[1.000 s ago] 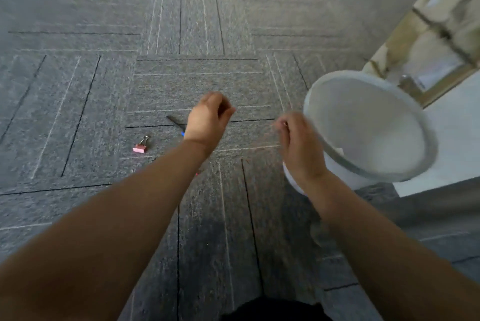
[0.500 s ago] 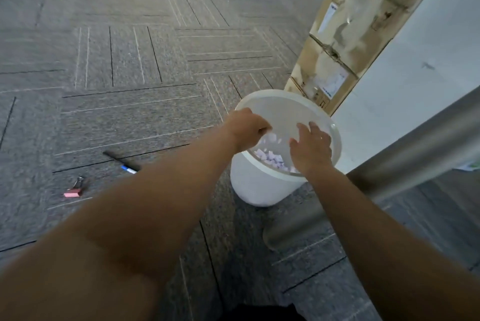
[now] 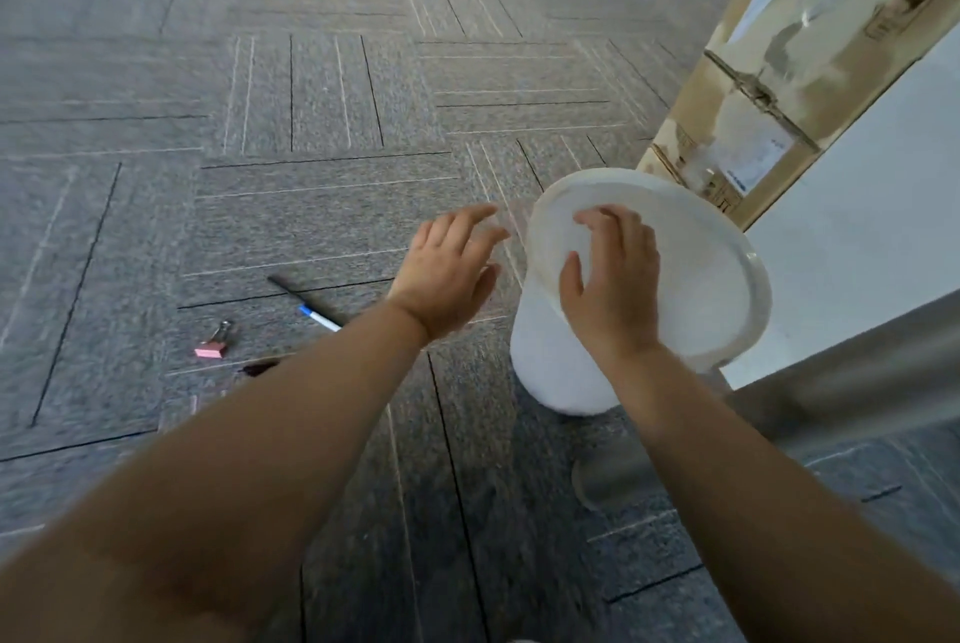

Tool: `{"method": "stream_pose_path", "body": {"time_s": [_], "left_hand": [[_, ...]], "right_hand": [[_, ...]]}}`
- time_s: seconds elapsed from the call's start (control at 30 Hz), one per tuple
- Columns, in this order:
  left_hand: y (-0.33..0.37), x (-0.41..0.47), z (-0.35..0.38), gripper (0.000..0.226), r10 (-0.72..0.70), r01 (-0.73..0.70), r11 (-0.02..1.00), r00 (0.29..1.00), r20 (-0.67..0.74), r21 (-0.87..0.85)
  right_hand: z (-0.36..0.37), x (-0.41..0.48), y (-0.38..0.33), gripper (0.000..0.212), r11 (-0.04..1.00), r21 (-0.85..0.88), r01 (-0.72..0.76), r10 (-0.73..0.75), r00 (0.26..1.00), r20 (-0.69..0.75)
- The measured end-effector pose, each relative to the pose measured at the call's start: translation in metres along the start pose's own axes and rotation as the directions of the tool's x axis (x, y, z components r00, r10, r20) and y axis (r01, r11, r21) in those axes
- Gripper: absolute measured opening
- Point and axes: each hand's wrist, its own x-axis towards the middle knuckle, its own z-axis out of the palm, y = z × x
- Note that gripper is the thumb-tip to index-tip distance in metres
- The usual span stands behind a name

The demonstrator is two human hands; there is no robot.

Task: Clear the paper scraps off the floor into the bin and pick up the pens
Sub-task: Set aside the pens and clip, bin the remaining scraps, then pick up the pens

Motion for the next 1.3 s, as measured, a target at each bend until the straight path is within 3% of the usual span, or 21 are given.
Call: {"method": "stream_pose_path", "body": {"time_s": [0.13,0.27,0.33,0.43,0.5,0.67,0.8,0.87,1.0,1.2,1.3], "left_hand": [[-0.053,-0.054,0.007,0.034,-0.23,0.227,0.973,0.971,0.067,0.046],[-0.104,-0.117,0.013,0.037,-0.437,0.417,0.898,0.884,0.169,0.139],[-0.126,-0.146,0.018,0.041,-0.552,0.52,0.834,0.792,0.259,0.186],[-0.147,-0.178,0.031,0.053,-0.668,0.622,0.738,0.622,0.408,0.261],[-0.154,-0.191,0.041,0.062,-0.688,0.643,0.71,0.551,0.472,0.286],[-0.171,-0.2,0.062,0.083,-0.665,0.645,0.708,0.473,0.579,0.286],[-0.193,-0.208,0.075,0.085,-0.764,0.661,0.633,0.445,0.467,0.404],[-0.208,-0.211,0.075,0.086,-0.815,0.69,0.569,0.401,0.418,0.448],[-0.225,-0.207,0.073,0.087,-0.755,0.684,0.613,0.359,0.548,0.396],[-0.222,-0.194,0.075,0.062,-0.834,0.725,0.531,0.354,0.423,0.44],[-0.202,-0.207,0.085,0.074,-0.846,0.74,0.507,0.33,0.419,0.442]], "right_hand": [[0.054,-0.011,-0.053,0.027,0.958,0.185,0.218,-0.236,0.969,0.08],[0.125,-0.034,-0.084,0.027,0.934,0.318,0.164,-0.25,0.935,0.252],[0.157,-0.047,-0.092,0.025,0.925,0.349,0.149,-0.277,0.893,0.355],[0.196,-0.062,-0.098,0.025,0.936,0.33,0.123,-0.296,0.781,0.549],[0.217,-0.072,-0.101,0.025,0.935,0.317,0.158,-0.337,0.676,0.655],[0.255,-0.081,-0.113,0.042,0.926,0.306,0.222,-0.376,0.468,0.8],[0.274,-0.082,-0.138,0.066,0.876,0.349,0.333,-0.452,0.314,0.835],[0.28,-0.086,-0.151,0.064,0.87,0.329,0.368,-0.448,0.311,0.838],[0.285,-0.091,-0.161,0.044,0.83,0.254,0.496,-0.458,0.347,0.819],[0.294,-0.091,-0.155,0.033,0.812,0.209,0.545,-0.424,0.305,0.853],[0.297,-0.081,-0.146,0.023,0.899,0.257,0.356,-0.404,0.44,0.802]]}}
